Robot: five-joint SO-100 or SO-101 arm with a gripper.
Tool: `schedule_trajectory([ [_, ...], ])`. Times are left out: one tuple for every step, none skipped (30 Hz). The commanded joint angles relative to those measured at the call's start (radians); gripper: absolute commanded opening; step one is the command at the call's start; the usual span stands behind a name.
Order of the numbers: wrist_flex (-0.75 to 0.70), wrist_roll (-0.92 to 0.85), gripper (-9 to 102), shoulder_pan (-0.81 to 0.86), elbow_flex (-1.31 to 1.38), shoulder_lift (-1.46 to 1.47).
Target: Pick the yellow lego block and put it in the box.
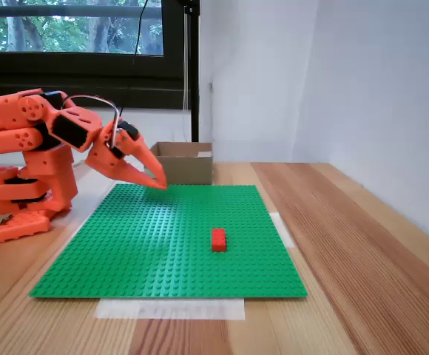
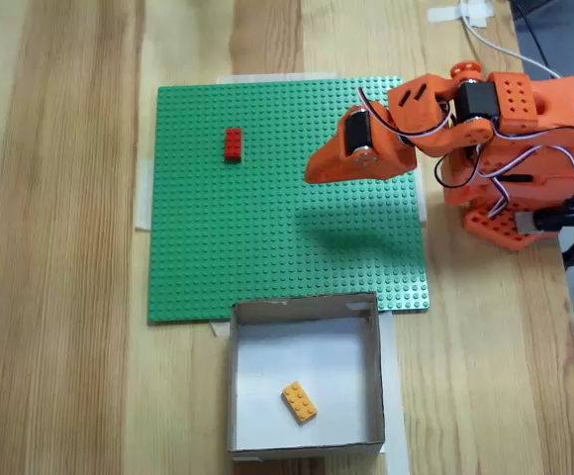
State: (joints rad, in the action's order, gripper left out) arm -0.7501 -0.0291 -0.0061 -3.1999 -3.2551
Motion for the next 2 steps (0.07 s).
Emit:
schedule_trajectory([
  [0.014, -0.005, -1, -0.006, -0.009, -0.008],
  [0.014, -0.005, -1, -0.006, -0.009, -0.008],
])
